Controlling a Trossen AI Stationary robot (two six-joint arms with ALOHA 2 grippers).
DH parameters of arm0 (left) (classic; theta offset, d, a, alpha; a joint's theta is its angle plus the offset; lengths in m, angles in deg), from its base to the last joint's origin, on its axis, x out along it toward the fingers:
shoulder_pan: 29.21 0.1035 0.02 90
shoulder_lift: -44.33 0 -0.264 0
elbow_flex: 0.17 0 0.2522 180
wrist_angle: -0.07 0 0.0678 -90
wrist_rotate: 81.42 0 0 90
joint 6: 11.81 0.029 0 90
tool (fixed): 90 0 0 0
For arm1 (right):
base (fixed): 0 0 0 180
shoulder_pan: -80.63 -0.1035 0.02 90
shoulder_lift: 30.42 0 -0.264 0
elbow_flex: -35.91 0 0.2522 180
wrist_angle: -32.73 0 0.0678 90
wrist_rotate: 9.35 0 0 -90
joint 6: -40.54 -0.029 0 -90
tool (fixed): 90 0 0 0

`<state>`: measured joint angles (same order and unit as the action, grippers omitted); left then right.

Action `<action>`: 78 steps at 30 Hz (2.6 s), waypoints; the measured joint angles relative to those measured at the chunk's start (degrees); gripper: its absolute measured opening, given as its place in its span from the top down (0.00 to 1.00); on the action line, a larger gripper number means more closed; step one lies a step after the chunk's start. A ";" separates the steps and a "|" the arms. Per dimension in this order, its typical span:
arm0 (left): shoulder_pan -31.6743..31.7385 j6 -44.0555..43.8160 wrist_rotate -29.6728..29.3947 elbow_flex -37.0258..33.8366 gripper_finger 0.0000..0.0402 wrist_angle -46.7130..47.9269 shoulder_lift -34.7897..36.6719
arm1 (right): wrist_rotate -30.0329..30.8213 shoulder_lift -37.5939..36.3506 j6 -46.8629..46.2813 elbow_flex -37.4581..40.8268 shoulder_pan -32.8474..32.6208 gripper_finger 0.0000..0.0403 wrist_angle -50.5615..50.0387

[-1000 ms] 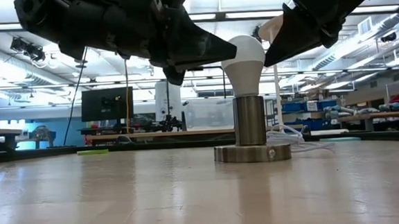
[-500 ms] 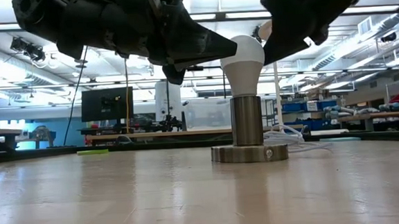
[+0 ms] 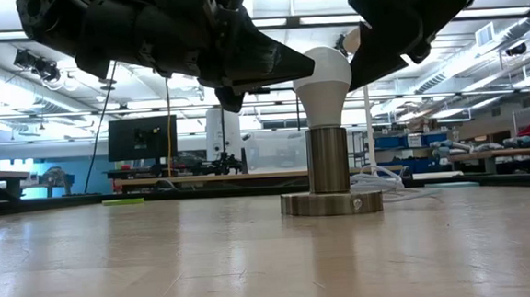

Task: Screw lightbulb
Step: Insert the lightbulb into the lamp

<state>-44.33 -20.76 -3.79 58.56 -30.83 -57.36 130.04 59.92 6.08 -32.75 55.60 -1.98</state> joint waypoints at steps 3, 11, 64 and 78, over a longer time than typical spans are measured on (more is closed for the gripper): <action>0.48 0.01 -0.04 0.00 1.00 0.02 0.00 | -0.02 0.00 -0.02 0.00 -0.44 1.00 0.37; 1.03 -0.04 -0.03 0.00 1.00 0.40 0.00 | -0.02 0.00 -0.19 0.00 -1.39 1.00 0.33; 0.77 -0.52 -2.75 0.00 1.00 2.08 -0.04 | -3.48 -0.16 2.11 -0.55 -0.25 0.99 -1.01; 0.75 -0.74 -1.96 0.00 1.00 2.26 -0.04 | -7.42 -1.42 4.02 -2.19 1.66 0.98 -1.46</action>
<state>-43.58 -21.50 -5.75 58.56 -28.57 -57.40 122.62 58.50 10.10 -34.93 57.26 -3.45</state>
